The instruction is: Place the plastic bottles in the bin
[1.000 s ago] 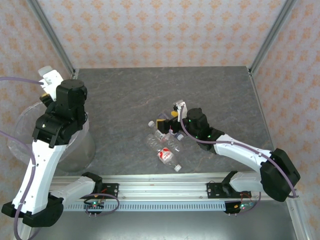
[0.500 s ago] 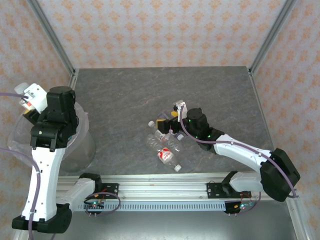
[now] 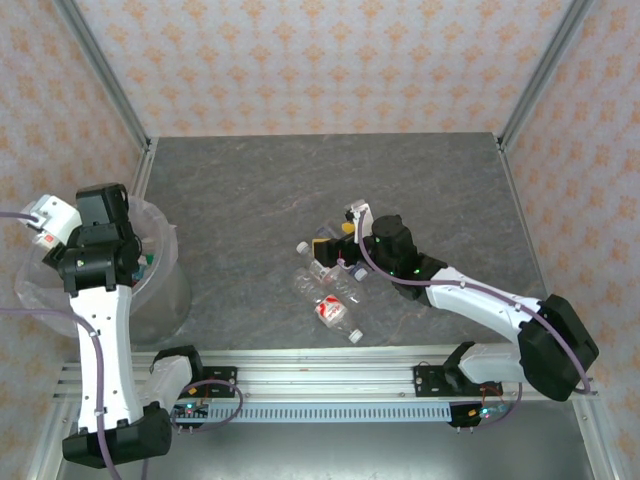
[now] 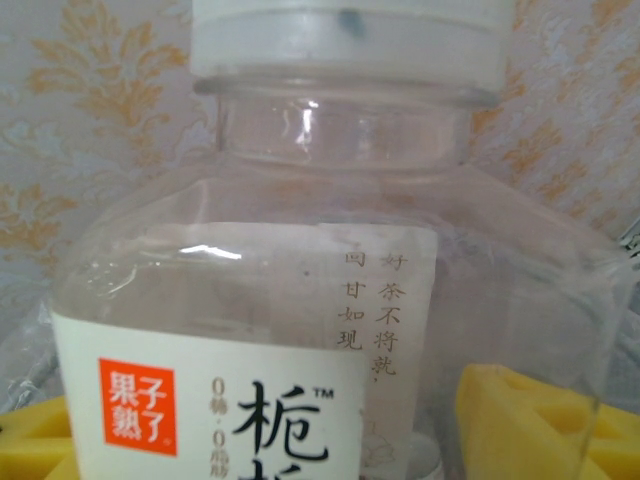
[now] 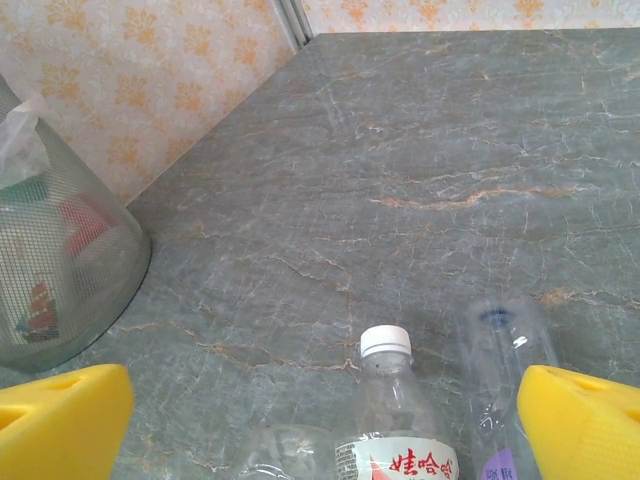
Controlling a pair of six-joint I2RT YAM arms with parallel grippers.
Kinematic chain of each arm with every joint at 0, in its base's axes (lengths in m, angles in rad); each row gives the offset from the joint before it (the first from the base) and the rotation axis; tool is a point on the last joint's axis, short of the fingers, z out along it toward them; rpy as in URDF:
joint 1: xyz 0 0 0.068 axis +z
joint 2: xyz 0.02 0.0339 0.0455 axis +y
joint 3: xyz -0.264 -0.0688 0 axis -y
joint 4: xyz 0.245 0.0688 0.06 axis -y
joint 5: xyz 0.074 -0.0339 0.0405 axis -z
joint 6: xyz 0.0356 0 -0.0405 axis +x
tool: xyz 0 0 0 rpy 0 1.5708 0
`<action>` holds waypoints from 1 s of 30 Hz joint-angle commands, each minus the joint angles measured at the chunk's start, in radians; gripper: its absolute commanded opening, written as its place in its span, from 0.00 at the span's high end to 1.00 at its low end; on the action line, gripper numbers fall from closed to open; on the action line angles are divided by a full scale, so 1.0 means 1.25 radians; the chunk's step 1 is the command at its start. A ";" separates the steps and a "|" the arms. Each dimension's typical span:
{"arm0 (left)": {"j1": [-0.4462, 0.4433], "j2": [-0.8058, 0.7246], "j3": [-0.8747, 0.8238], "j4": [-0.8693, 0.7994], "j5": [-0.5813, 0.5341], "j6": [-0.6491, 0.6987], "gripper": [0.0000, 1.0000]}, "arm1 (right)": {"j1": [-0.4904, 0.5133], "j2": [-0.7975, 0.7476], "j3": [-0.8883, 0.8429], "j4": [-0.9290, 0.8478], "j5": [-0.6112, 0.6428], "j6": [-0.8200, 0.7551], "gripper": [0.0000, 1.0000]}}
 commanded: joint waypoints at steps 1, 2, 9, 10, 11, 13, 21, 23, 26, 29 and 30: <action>0.020 -0.015 -0.005 -0.015 0.009 -0.073 0.89 | -0.002 -0.009 0.018 -0.004 0.010 -0.010 0.01; 0.021 -0.017 -0.009 -0.020 0.004 -0.084 0.80 | -0.002 -0.007 0.017 -0.004 0.011 -0.010 0.01; 0.023 -0.019 -0.019 -0.031 0.092 -0.088 0.04 | -0.002 -0.001 0.019 -0.003 0.009 -0.009 0.01; 0.023 -0.020 -0.018 -0.028 0.125 -0.084 0.01 | -0.002 0.001 0.019 -0.002 0.009 -0.010 0.01; 0.023 -0.022 -0.018 -0.022 0.164 -0.077 0.00 | -0.002 0.002 0.019 -0.001 0.009 -0.010 0.01; 0.023 -0.021 -0.018 -0.010 0.249 -0.068 0.00 | -0.002 0.006 0.021 -0.001 0.008 -0.008 0.01; 0.023 -0.034 -0.013 0.068 0.494 -0.011 0.00 | -0.002 0.013 0.020 0.004 0.011 -0.001 0.01; 0.023 -0.039 -0.015 0.089 0.552 -0.003 0.00 | -0.002 0.009 0.011 0.021 0.022 0.016 0.01; 0.023 -0.038 -0.018 0.111 0.623 0.010 0.00 | -0.002 0.009 -0.010 0.047 0.032 0.035 0.01; 0.023 -0.032 -0.017 0.123 0.679 0.010 0.00 | -0.002 0.008 -0.003 -0.010 0.036 0.047 0.01; 0.023 -0.033 -0.019 0.129 0.705 0.038 0.00 | -0.002 0.004 0.001 -0.039 0.051 0.057 0.01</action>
